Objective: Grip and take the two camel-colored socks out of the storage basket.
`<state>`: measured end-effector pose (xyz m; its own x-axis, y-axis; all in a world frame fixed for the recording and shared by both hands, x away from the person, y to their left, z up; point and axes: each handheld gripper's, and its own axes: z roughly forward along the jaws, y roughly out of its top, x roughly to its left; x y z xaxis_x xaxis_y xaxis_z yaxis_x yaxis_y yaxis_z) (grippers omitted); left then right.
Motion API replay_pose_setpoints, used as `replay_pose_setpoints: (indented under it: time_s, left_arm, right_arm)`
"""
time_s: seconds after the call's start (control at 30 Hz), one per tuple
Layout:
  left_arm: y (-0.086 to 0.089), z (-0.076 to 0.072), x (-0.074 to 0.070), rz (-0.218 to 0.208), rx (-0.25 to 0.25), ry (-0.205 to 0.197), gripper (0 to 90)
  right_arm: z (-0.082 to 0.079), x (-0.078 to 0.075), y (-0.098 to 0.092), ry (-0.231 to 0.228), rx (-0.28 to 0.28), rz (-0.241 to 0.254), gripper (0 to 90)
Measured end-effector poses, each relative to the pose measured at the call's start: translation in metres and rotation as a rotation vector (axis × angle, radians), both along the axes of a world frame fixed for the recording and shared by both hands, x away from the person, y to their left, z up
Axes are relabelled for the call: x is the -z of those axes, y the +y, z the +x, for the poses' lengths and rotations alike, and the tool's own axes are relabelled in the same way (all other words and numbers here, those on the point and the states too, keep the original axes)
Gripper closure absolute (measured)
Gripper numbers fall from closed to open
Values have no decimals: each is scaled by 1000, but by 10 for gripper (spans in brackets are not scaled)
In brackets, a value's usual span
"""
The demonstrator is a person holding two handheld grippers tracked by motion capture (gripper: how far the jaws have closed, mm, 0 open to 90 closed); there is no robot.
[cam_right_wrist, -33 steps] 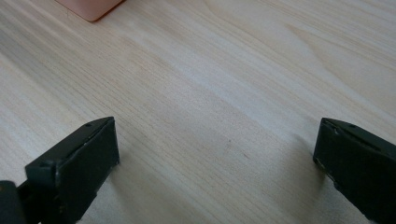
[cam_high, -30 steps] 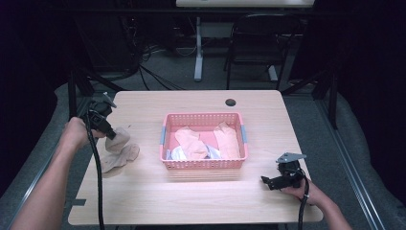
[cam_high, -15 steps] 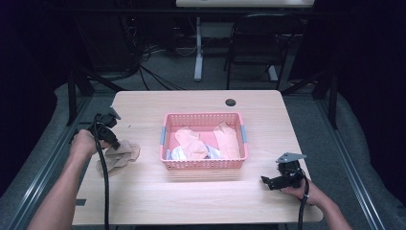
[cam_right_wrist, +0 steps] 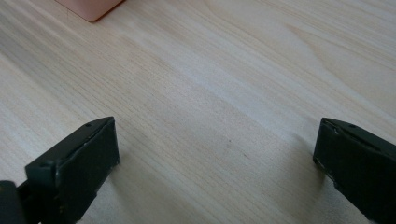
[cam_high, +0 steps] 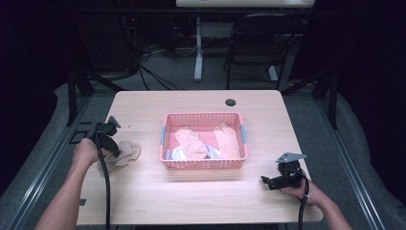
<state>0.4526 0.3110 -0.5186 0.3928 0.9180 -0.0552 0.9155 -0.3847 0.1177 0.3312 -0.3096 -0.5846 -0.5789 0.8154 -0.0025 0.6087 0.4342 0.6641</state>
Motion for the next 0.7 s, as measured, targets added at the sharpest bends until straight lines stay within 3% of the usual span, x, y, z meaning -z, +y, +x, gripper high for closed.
replay_pose_setpoints:
  time_s: [0.07,0.1,0.27,0.4,0.47,0.57,0.7]
  left_arm:
    - [0,-2,-4,-2,-8,-4,669]
    - [1,-3,-6,5,-11,-10,585]
    - [1,-17,-25,-7,-32,-111,214]
    - [2,-38,-40,-33,-9,-187,130]
    - [1,-48,-43,-28,11,-195,80]
    - [0,-65,-44,-30,17,-223,10]
    - [0,-91,-39,-58,25,-266,3]
  right_arm:
    - [0,0,0,0,0,0,0]
    - [0,0,0,-1,0,0,0]
    - [0,0,0,-1,0,0,0]
    - [0,0,0,-1,0,0,0]
    - [0,0,0,-1,0,-1,0]
    - [0,0,0,0,1,-1,0]
    - [0,0,0,0,1,1,0]
